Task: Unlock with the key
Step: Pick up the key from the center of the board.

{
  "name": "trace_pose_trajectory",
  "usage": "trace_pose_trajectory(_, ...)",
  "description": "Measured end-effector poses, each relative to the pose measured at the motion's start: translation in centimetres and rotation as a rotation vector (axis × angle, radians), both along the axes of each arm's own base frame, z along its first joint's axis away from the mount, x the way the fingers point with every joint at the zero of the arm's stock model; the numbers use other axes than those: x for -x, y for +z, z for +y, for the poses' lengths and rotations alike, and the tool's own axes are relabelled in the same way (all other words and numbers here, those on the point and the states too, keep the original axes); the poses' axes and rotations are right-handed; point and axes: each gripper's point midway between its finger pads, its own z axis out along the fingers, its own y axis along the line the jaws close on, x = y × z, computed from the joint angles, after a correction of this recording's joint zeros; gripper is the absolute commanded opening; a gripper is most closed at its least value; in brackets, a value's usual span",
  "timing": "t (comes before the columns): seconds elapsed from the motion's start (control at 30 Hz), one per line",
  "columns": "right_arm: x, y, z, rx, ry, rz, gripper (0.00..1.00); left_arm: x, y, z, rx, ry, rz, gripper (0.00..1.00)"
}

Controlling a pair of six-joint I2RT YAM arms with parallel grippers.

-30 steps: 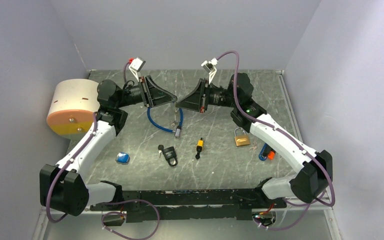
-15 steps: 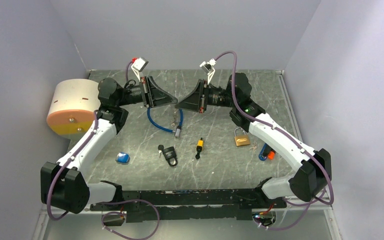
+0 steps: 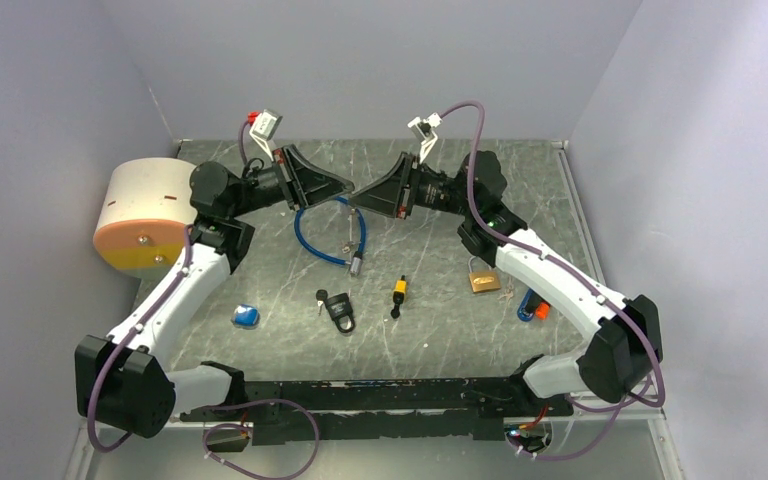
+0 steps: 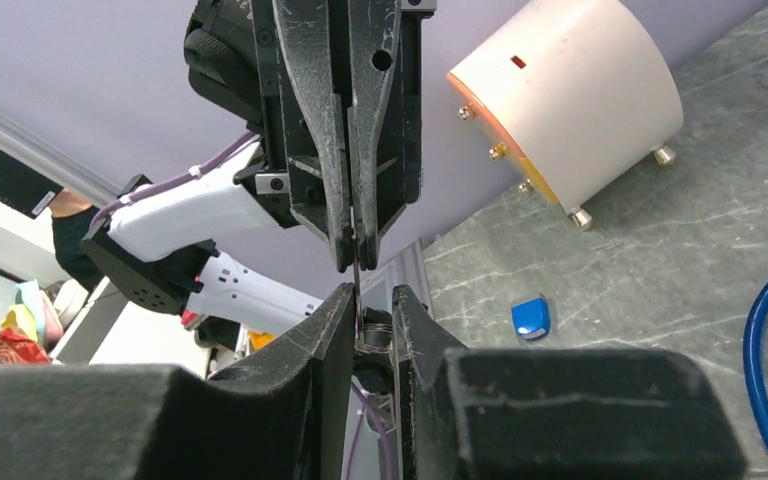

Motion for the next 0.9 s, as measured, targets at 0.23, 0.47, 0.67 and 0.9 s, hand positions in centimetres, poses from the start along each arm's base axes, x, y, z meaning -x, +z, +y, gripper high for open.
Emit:
trace_pose_trajectory(0.23, 0.0, 0.2, 0.0, -0.025, -0.005, 0.0, 0.0, -0.5, 0.2, 0.1, 0.029, 0.028, 0.012, 0.02)
trace_pose_trajectory(0.47, -0.1, 0.2, 0.0, -0.044, -0.009, -0.003, 0.0, -0.8, 0.3, 0.1, 0.038, 0.047, 0.023, 0.6)
trace_pose_trajectory(0.67, -0.3, -0.8, -0.4, -0.012, -0.036, -0.004, 0.0, -2.2, 0.0, 0.9, -0.042, 0.183, 0.093, 0.94)
trace_pose_trajectory(0.9, 0.5, 0.4, -2.3, 0.011, -0.109, -0.059, 0.0, -1.7, 2.5, 4.8, -0.205, 0.464, 0.025, 0.94)
